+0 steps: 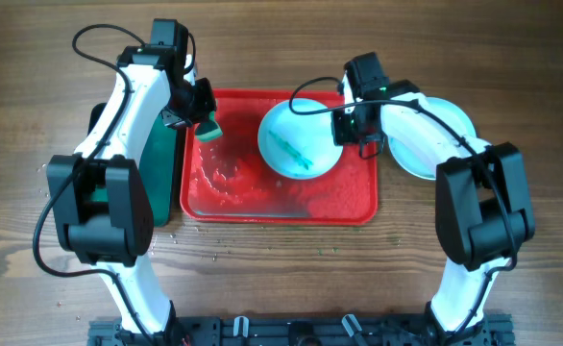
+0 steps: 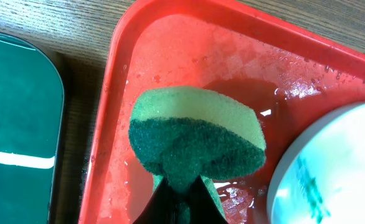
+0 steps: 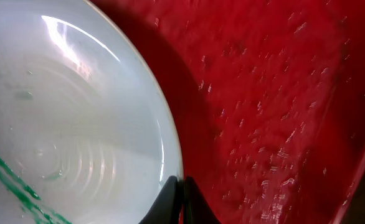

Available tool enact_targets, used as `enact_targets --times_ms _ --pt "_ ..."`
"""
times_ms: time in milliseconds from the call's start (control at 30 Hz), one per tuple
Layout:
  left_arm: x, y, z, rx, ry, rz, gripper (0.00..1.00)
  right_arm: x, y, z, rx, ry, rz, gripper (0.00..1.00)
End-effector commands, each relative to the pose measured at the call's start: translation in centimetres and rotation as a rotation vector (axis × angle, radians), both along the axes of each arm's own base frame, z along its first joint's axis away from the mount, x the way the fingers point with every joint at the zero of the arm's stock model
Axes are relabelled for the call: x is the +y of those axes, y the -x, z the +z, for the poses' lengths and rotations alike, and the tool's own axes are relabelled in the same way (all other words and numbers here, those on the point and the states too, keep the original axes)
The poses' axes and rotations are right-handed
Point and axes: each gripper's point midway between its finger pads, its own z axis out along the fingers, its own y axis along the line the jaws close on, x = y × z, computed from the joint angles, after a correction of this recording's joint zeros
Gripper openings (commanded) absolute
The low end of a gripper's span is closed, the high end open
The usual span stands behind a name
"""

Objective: Clean dirty plates on tray and stack at the side

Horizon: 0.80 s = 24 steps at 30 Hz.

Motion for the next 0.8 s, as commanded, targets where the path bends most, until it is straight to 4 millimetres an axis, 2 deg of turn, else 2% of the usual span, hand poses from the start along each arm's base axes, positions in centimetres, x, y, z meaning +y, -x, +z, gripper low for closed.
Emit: enact_targets --times_ms 0,100,233,300,367,467,600,667,767 --pt "-0.4 0.2 0.6 -0.013 0.015 -0.018 0.04 1.0 1.8 0.0 0.059 -0.008 0.113 0.04" --pt "-0.4 0.2 0.6 -0.013 0.014 -0.018 0.04 1.5 1.4 2.3 0.038 -0.036 0.141 0.05" --pt "-0.4 0.2 0.6 -0.013 0.015 -0.018 0.04 2.2 -1.3 6.1 -0.090 -0.042 0.233 0.27" --pt "-0.4 0.2 0.6 -0.013 0.015 -0.018 0.04 2.2 -2.9 6.9 -0.167 -0.015 0.290 0.26" --pt "-0.4 0.2 0.6 -0.013 0.015 -0.018 0.04 2.6 -3.7 6.7 -0.210 -0.005 0.355 0.25" --pt "-0.4 0.2 0.6 -0.013 0.015 -0.018 0.04 3.4 -3.9 5.2 -0.214 -0.024 0.455 0.21" --pt "-0.3 0.2 0.6 -0.013 0.015 -0.018 0.04 4.1 -2.8 2.4 -0.141 -0.061 0.522 0.19" --pt "-0.3 0.2 0.6 -0.013 0.015 -0.018 0.04 4.0 -1.9 0.8 -0.083 -0.068 0.538 0.23" --pt "-0.3 0.2 0.6 -0.014 0.014 -0.018 0.04 3.9 -1.4 0.0 -0.053 -0.066 0.537 0.25"
